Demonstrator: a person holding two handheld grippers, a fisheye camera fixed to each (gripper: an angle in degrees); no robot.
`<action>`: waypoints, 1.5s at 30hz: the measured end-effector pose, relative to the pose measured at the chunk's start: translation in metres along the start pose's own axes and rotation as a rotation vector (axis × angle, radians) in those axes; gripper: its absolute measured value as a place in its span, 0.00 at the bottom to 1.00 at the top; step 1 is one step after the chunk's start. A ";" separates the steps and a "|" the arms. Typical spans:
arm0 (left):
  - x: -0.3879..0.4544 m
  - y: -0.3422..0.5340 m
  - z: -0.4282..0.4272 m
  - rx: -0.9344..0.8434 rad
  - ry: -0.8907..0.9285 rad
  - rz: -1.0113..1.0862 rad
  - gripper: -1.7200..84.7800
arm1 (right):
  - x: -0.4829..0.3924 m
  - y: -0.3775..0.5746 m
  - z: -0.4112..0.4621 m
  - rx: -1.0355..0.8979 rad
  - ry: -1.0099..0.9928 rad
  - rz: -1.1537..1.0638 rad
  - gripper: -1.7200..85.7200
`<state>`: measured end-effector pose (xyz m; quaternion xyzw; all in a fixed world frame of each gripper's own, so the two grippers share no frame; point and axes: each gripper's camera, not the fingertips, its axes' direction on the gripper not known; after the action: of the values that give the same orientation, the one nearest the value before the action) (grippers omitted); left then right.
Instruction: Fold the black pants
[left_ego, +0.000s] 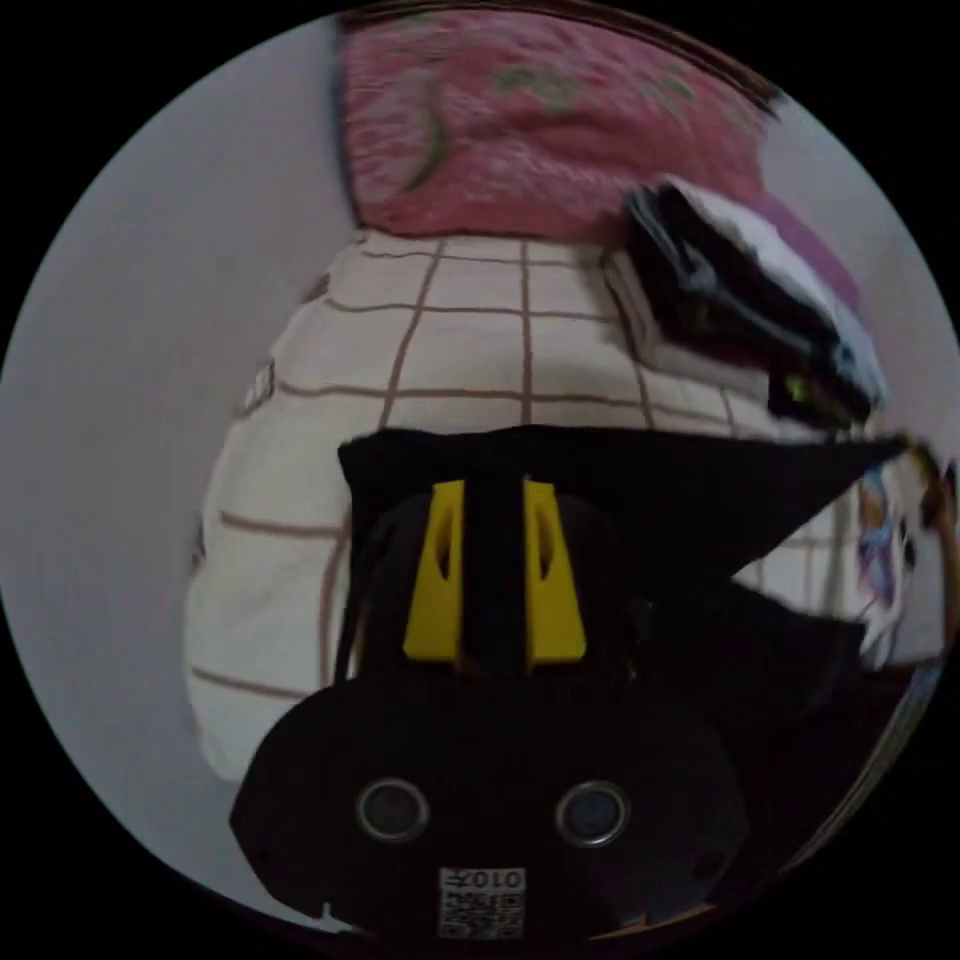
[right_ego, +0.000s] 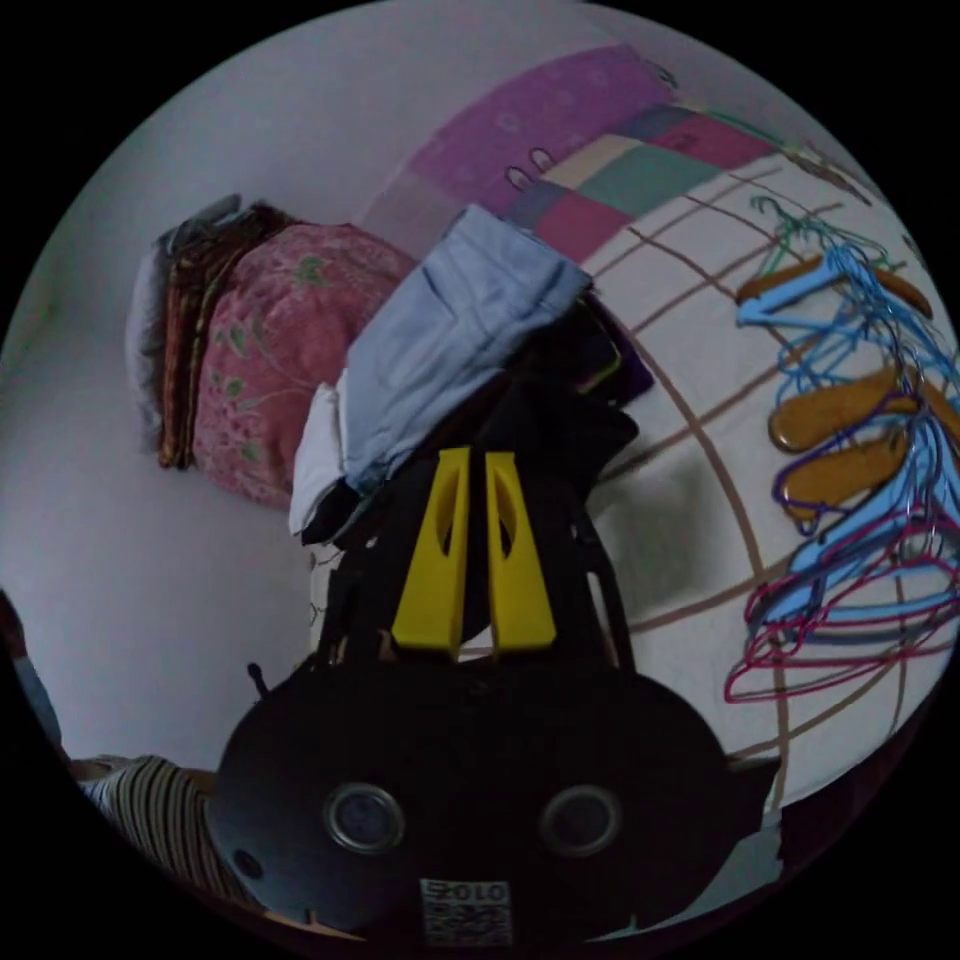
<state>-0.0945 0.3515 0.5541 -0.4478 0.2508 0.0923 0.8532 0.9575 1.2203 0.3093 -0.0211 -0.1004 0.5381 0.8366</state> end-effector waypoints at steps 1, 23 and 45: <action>0.009 -0.017 0.004 -0.030 -0.030 0.093 0.14 | -0.012 -0.006 -0.003 -0.001 -0.015 -0.017 0.07; 0.105 -0.192 0.050 -0.296 -0.269 0.932 0.05 | -0.137 -0.058 -0.040 -0.041 -0.005 -0.124 0.07; 0.023 -0.279 0.018 -0.344 -0.147 0.232 0.02 | -0.034 -0.027 0.013 -0.059 0.035 0.325 0.06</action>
<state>0.0376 0.2024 0.7511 -0.5469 0.2184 0.2638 0.7640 0.9657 1.1769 0.3214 -0.0711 -0.0968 0.6626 0.7393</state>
